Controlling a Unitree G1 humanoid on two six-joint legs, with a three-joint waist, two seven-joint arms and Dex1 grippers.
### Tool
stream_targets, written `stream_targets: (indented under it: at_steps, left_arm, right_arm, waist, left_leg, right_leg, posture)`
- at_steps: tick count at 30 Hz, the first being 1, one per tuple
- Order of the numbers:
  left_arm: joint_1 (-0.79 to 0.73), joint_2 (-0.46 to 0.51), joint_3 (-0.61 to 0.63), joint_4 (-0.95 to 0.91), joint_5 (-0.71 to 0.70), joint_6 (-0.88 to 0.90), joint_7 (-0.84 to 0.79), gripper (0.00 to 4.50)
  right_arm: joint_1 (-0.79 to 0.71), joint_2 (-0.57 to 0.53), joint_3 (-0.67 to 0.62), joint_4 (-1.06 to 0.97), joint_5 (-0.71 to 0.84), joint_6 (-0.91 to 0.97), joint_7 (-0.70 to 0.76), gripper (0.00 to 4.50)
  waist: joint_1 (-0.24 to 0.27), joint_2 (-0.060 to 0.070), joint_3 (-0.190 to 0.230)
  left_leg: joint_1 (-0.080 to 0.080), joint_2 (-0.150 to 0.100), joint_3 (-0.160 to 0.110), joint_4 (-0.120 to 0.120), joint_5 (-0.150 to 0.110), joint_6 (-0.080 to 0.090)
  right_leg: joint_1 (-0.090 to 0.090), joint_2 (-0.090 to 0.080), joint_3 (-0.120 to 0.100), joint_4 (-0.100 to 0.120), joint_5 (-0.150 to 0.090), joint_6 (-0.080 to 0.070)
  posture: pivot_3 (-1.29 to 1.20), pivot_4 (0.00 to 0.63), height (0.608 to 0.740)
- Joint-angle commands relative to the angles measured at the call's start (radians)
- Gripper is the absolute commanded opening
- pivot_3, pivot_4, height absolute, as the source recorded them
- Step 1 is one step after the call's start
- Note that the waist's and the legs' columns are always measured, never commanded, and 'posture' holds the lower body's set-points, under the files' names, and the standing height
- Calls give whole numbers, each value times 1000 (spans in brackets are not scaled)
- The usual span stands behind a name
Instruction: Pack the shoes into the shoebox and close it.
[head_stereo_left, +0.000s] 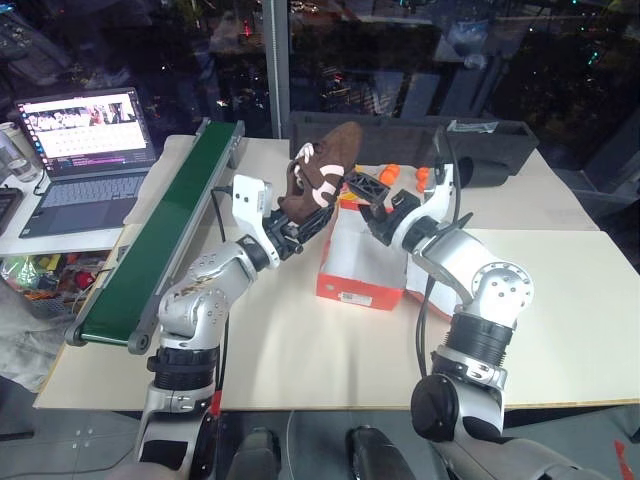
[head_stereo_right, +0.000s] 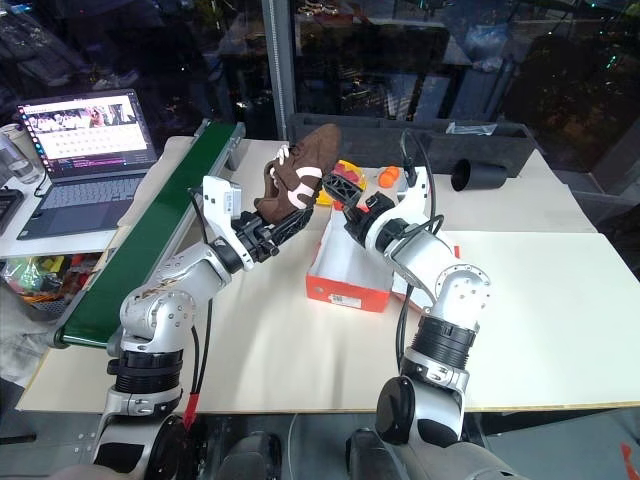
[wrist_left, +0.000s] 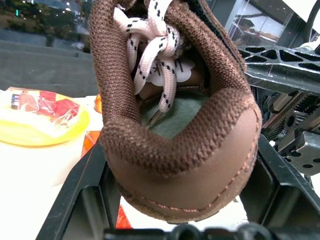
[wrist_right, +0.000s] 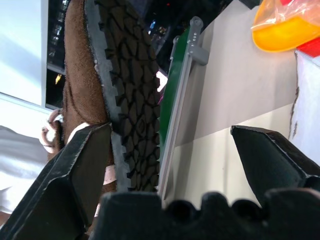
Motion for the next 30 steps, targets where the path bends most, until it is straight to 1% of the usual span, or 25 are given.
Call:
stream_targets:
  at_steps: [1,5,9,18,24,26,27,30]
  left_arm:
    - [-18,-3,-26,4,-3,-7,-30,2855]
    - [-24,8,-20,40,10,-15,-35,2855]
    - [-38,15,-52,36,29,-40,-64,2855]
    - [-52,-11,-57,-16,7,-34,-68,2855]
    - [-49,-6,-56,-17,12,-23,-67,2855]
    - [-42,2,-61,-19,16,-16,-72,2840]
    - [-41,4,-63,-19,18,-14,-73,2840]
    - [-40,9,-70,-12,26,-12,-75,2840]
  right_arm:
    - [-47,34,40,-70,116,-51,-28,4500]
    - [-37,17,59,-97,200,-97,-32,4500]
    - [-18,-18,108,-98,229,-95,-36,4500]
    - [66,-96,206,-39,139,-104,-19,4500]
    - [84,-110,202,-6,100,-167,-3,4500]
    - [78,-115,199,-7,88,-189,1,3984]
    - [76,-117,198,-7,85,-196,2,3814]
    - [66,-131,200,-18,67,-221,14,2782]
  waist:
    - [1,0,0]
    - [1,1,0]
    - [1,2,1]
    - [4,2,1]
    - [2,2,1]
    - [2,2,1]
    - [3,2,1]
    - [4,2,1]
  left_leg:
    - [0,0,0,0,0,0]
    - [0,0,0,0,0,0]
    - [-1,0,-2,0,0,0]
    - [-1,0,-2,0,0,0]
    - [-1,0,-3,0,0,0]
    - [-1,0,-3,0,0,0]
    - [-1,0,-3,0,0,0]
    - [-1,0,-3,0,0,0]
  right_leg:
    - [0,0,0,0,0,0]
    - [0,0,-1,-1,0,0]
    - [0,0,-2,-1,0,0]
    - [1,0,-3,-1,0,0]
    - [1,0,-3,-1,-1,-1]
    - [1,0,-3,-1,-1,-1]
    - [1,0,-3,-1,-1,-1]
    - [1,0,-3,-2,-1,-1]
  posture:
    - [0,150,681]
    - [0,150,681]
    - [0,150,681]
    - [0,150,681]
    - [0,150,681]
    - [0,150,681]
    - [0,150,681]
    - [0,150,681]
